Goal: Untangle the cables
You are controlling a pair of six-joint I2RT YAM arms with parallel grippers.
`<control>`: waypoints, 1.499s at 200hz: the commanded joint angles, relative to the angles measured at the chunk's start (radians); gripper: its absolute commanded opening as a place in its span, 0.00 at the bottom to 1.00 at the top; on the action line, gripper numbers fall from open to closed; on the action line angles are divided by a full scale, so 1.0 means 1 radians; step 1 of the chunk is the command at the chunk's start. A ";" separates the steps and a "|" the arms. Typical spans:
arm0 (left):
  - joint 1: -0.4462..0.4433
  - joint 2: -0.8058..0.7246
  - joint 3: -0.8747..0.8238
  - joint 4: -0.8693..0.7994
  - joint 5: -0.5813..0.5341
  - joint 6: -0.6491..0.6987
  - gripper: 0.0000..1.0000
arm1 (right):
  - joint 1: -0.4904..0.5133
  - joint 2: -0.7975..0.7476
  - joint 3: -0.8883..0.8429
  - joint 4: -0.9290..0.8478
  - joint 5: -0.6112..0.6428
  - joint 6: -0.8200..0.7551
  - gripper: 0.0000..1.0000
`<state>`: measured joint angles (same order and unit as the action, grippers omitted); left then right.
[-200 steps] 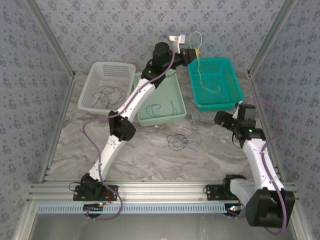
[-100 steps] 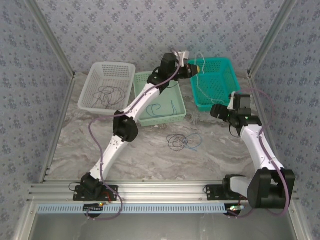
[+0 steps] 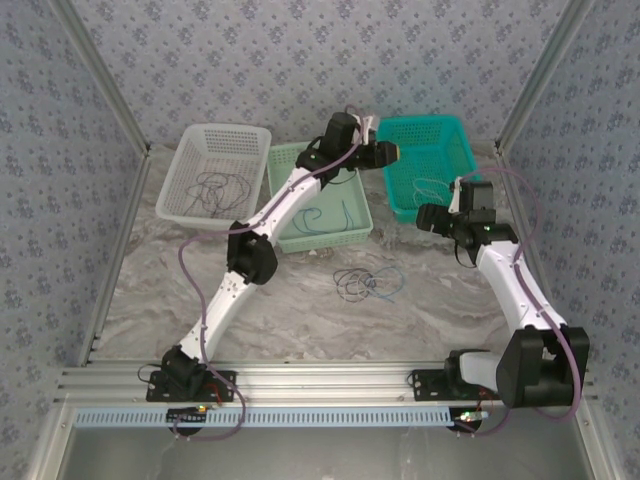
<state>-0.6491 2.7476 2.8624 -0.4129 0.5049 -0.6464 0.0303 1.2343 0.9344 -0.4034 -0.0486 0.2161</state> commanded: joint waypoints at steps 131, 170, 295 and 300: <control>0.028 -0.933 -1.082 0.139 -0.259 0.318 0.71 | 0.029 -0.019 -0.001 -0.015 0.018 -0.014 0.88; 0.052 -1.154 -1.391 0.164 -0.344 0.330 0.71 | 0.098 -0.033 0.005 -0.072 0.053 -0.018 0.86; -0.093 -1.614 -1.978 0.193 -0.431 0.382 0.81 | 0.464 -0.329 -0.279 -0.293 -0.036 0.212 0.75; -0.093 -1.625 -1.991 0.195 -0.433 0.376 0.81 | 0.478 -0.327 -0.282 -0.305 -0.022 0.210 0.74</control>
<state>-0.7464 1.1843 0.9264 -0.2768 0.0898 -0.2436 0.4503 0.9245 0.6712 -0.6411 -0.1242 0.3931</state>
